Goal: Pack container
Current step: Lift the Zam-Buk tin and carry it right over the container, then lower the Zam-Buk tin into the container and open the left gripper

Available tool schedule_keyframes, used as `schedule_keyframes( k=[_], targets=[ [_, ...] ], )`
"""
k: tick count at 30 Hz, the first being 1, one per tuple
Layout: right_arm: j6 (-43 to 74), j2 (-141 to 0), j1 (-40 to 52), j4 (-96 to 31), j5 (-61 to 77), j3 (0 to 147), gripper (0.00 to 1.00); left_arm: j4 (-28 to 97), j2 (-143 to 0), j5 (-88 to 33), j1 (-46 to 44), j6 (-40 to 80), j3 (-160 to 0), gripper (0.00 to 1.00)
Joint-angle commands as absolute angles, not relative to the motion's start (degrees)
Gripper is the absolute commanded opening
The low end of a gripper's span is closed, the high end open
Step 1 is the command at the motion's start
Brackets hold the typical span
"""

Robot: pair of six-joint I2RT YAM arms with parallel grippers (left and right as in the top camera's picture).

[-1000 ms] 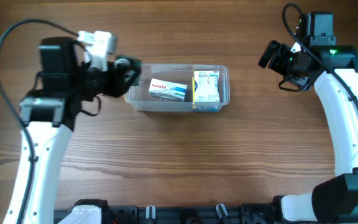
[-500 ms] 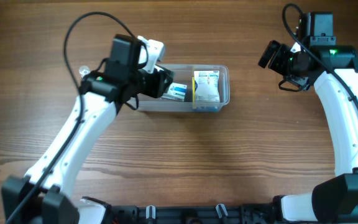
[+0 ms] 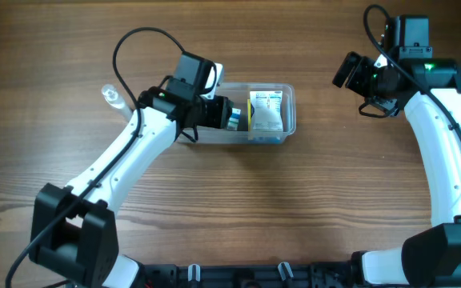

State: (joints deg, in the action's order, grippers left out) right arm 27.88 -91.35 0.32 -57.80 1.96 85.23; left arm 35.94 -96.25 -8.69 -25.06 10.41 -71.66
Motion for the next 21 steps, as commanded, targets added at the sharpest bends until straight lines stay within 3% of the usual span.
schedule_keyframes(
  k=[1,8,13,21],
  targets=[
    [28.53,-90.21,0.36,-57.65,2.68,85.76,1.00,36.40,-96.88,-6.31,-26.33,14.66,-72.77,0.10],
    [28.53,-90.21,0.36,-57.65,2.70,85.76,1.00,41.25,-96.88,-3.68,-26.63,16.14,-72.77,0.11],
    [28.51,-90.21,0.36,-57.65,2.68,85.76,1.00,41.58,-96.88,-3.53,-26.63,16.14,-72.77,0.18],
    [28.53,-90.21,0.36,-57.65,2.68,85.76,1.00,41.52,-96.88,-3.53,-26.63,16.12,-72.77,0.56]
  ],
)
